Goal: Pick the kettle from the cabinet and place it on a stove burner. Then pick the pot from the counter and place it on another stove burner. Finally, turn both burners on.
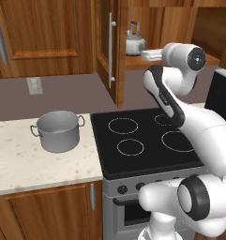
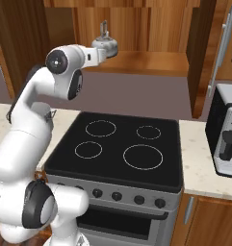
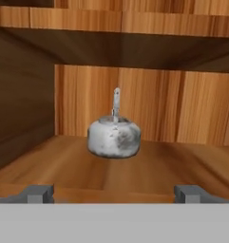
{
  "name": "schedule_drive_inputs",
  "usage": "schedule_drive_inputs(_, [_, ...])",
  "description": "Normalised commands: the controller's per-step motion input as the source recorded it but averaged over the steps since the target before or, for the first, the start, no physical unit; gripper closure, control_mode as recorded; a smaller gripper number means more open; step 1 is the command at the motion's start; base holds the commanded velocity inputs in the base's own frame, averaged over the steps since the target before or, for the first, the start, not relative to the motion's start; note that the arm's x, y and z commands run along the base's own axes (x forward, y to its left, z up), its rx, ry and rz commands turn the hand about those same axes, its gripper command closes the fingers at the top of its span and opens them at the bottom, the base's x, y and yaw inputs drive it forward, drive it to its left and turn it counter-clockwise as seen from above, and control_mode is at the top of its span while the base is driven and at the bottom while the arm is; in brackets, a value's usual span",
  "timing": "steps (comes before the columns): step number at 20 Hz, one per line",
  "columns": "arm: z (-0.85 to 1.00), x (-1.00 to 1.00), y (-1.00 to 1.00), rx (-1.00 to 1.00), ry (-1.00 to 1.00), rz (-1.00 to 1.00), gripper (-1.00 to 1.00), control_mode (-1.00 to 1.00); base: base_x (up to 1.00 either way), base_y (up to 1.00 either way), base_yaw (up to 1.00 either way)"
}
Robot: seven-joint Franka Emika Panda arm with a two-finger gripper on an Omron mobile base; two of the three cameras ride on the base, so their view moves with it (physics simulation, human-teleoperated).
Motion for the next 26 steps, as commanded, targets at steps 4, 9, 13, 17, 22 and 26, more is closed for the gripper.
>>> schedule_drive_inputs(4, [0.12, 0.37, -0.04, 0.00, 0.03, 0.00, -1.00, -1.00, 0.00, 0.00, 0.00])
schedule_drive_inputs(9, [0.03, 0.41, 0.00, 0.00, 0.02, 0.00, -1.00, -1.00, 0.00, 0.00, 0.00])
schedule_drive_inputs(13, [0.08, 0.47, 0.00, 0.00, 0.03, 0.00, -1.00, -1.00, 0.00, 0.00, 0.00])
schedule_drive_inputs(17, [0.14, 0.45, 0.00, -0.01, 0.01, 0.00, -1.00, -1.00, 0.00, 0.00, 0.00])
schedule_drive_inputs(22, [0.03, 0.40, 0.00, -0.02, -0.02, 0.00, -1.00, -1.00, 0.00, 0.00, 0.00])
schedule_drive_inputs(26, [0.00, 0.26, 0.00, -0.03, -0.06, 0.00, -1.00, -1.00, 0.00, 0.00, 0.00])
